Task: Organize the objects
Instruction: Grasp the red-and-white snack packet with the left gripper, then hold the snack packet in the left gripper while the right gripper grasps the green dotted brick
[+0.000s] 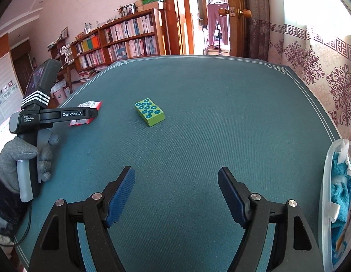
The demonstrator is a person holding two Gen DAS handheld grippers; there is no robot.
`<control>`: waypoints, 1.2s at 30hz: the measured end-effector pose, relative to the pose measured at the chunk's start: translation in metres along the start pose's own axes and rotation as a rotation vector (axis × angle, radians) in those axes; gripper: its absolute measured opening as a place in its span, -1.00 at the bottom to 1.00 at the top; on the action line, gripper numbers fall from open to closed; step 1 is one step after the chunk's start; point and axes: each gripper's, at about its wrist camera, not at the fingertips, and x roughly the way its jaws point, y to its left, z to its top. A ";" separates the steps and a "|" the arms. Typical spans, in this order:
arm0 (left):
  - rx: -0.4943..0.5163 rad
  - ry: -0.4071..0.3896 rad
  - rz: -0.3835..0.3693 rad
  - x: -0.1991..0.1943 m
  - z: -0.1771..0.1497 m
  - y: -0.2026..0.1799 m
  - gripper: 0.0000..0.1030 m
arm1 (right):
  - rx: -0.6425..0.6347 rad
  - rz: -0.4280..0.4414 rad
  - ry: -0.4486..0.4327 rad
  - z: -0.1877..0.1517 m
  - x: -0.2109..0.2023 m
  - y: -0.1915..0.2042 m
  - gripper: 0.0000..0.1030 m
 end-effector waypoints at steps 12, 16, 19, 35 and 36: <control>0.012 -0.023 -0.027 -0.002 0.000 0.003 0.07 | -0.019 0.044 0.013 0.035 0.040 0.014 0.49; 0.023 -0.036 -0.041 -0.004 -0.002 0.001 0.05 | 0.000 0.049 0.016 0.047 0.057 0.014 0.49; 0.027 -0.049 -0.052 -0.008 -0.002 0.000 0.05 | 0.008 0.047 0.020 0.054 0.068 0.014 0.49; 0.044 -0.058 -0.122 -0.018 -0.006 -0.008 0.05 | -0.055 0.030 0.088 0.088 0.116 0.033 0.17; 0.043 -0.057 -0.123 -0.017 -0.007 -0.008 0.05 | -0.068 0.018 0.084 0.088 0.117 0.035 0.10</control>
